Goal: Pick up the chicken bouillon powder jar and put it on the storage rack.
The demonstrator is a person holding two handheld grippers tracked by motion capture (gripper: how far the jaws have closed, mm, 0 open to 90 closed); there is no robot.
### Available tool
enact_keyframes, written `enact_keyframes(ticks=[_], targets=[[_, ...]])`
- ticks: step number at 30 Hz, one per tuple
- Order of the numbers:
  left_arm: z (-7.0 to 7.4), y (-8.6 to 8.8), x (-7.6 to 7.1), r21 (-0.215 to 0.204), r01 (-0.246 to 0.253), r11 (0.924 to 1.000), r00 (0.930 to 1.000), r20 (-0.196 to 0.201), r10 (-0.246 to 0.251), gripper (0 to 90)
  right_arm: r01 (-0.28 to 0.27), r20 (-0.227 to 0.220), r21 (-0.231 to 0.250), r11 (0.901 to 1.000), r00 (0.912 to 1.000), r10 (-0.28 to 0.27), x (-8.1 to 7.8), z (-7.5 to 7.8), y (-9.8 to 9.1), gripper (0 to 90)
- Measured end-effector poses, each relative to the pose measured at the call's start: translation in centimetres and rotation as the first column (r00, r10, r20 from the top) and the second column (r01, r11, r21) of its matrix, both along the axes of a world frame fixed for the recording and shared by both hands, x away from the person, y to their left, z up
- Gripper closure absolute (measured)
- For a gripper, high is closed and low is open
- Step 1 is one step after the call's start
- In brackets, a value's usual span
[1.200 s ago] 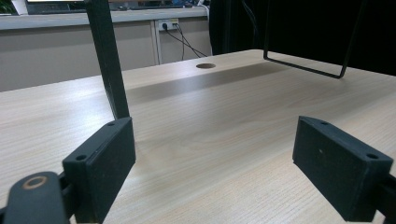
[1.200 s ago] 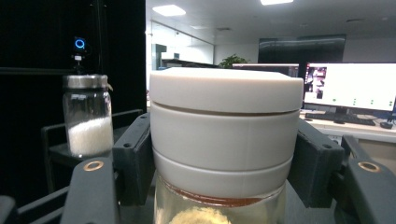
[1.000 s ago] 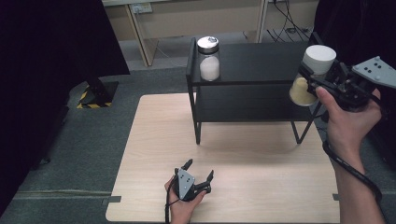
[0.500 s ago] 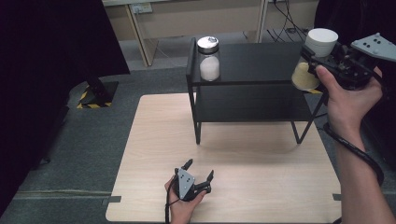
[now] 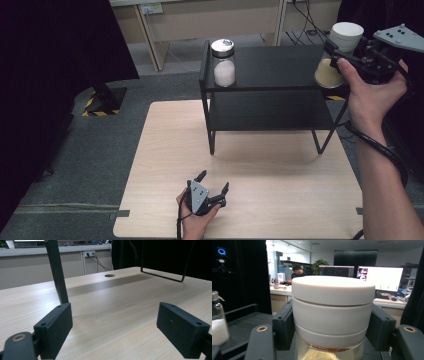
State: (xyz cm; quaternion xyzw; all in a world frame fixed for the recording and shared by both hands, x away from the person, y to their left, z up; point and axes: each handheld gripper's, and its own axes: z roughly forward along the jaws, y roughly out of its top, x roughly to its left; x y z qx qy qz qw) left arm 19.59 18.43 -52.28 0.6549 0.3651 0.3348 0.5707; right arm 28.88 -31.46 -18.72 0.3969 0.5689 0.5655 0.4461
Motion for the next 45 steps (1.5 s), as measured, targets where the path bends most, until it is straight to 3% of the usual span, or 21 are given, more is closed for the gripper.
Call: enact_keyframes(ticks=[21, 37, 42, 45], targets=[[0.0, 0.1, 0.0, -0.002, 0.005, 1.0, 1.0, 0.0, -0.005, 12.8, 0.056, -0.038, 0.019, 0.9982, 0.9978, -0.055, 1.9, -0.3, 0.3, 34.2], [0.0, 0.0, 0.0, 0.002, 0.005, 1.0, 1.0, 0.0, -0.005, 12.8, 0.056, -0.018, 0.011, 0.9983, 0.9982, -0.056, 1.8, -0.8, 0.4, 33.7], [0.0, 0.0, 0.0, 0.006, 0.005, 1.0, 1.0, 0.002, -0.005, 12.8, 0.059, -0.032, 0.012, 0.9982, 0.9977, -0.059, 1.8, -0.8, 0.3, 22.6], [0.0, 0.0, 0.0, 0.006, 0.005, 1.0, 1.0, 0.002, -0.005, 12.8, 0.06, -0.044, 0.049, 0.997, 0.9973, -0.058, 1.7, -0.9, 0.1, 12.1]])
